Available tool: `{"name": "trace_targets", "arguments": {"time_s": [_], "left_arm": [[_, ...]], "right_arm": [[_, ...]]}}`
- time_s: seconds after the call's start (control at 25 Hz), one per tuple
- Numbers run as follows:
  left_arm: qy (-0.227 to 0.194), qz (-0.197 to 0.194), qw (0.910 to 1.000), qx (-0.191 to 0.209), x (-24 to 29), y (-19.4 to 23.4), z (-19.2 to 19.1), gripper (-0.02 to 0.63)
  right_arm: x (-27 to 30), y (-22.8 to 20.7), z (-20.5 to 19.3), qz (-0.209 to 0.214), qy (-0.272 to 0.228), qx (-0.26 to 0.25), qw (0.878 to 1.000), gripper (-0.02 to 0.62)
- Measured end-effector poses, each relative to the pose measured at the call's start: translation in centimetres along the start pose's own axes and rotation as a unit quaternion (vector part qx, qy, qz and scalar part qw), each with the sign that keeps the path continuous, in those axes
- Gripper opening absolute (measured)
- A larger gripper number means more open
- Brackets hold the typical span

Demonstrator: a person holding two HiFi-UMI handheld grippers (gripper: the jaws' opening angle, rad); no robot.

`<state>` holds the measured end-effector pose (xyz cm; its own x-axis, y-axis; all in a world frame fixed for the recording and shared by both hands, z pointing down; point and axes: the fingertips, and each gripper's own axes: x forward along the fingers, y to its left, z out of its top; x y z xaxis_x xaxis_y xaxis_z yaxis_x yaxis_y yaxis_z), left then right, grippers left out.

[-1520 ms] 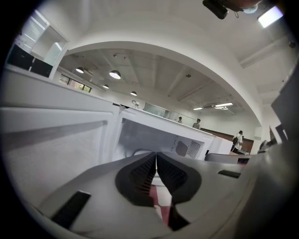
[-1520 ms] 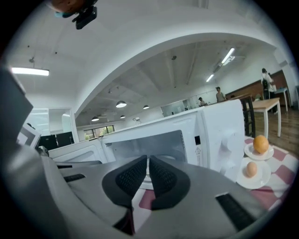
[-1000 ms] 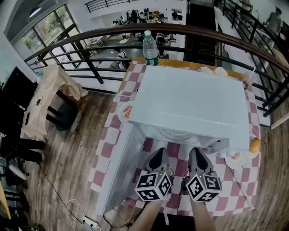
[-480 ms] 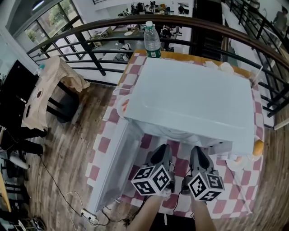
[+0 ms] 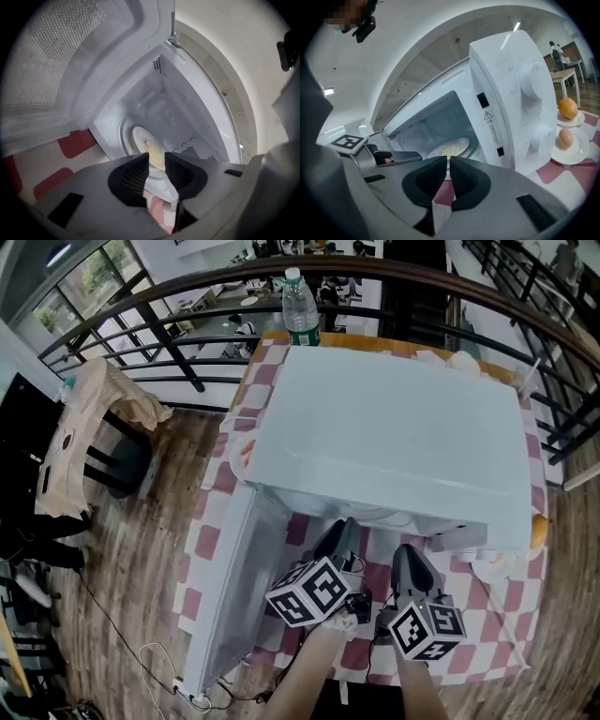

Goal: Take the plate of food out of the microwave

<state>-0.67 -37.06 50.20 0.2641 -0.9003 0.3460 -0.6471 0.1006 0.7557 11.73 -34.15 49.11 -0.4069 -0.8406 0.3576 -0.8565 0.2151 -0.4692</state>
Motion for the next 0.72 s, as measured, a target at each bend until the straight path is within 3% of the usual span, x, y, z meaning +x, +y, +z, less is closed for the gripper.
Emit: {"name": "trace_targets", "arguments": {"time_s": [0.28,0.72], "left_arm": [[0.017,-0.022,0.9965,-0.078,2.1,0.5,-0.3,0.146],[0.013,0.006,0.9952,-0.097,3.7,1.2,0.1,0.169]], "right_arm": [[0.2,-0.4,0.2,-0.021,-0.008,0.002,1.0,0.034],[1.2,-0.3,-0.5,-0.02,-0.002,0.008,1.0,0.034]]}}
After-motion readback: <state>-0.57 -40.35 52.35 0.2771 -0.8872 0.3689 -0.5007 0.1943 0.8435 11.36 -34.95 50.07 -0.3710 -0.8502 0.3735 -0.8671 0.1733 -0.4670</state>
